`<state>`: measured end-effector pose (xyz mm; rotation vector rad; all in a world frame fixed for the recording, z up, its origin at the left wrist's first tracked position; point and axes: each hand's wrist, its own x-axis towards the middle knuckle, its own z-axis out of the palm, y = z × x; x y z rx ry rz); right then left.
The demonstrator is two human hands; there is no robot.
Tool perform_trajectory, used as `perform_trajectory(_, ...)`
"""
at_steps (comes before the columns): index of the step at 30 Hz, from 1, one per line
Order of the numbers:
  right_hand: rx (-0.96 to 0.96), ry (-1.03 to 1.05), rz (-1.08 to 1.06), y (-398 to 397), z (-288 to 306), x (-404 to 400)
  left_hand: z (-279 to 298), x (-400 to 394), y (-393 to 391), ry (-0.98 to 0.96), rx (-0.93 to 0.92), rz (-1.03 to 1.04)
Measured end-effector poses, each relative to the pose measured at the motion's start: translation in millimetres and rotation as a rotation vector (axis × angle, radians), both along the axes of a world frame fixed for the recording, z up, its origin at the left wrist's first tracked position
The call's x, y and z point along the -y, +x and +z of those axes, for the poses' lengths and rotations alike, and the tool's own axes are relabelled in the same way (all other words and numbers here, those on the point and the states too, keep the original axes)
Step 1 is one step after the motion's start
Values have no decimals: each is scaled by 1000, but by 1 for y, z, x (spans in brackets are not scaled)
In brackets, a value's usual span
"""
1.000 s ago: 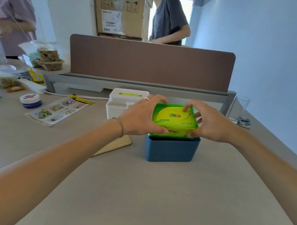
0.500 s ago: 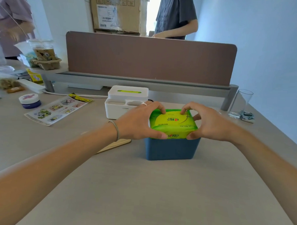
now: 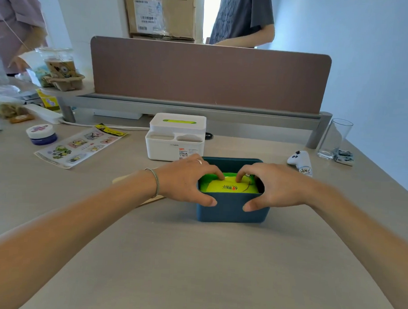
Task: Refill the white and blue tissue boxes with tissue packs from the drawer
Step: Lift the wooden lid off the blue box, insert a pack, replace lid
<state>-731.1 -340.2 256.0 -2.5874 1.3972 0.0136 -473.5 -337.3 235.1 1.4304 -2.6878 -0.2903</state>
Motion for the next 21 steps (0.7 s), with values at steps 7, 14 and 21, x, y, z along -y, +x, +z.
perform_trajectory(7, -26, 1, -17, 6, 1, -3, 1, 1, 3, -31, 25, -22)
perform_trajectory(14, 175, -118, -28, 32, 27, -2, -4, -19, 51, -75, -369, 148)
perform_trajectory(21, 265, -163, 112, 106, 26, -4, -54, -32, 131, 79, -82, 537)
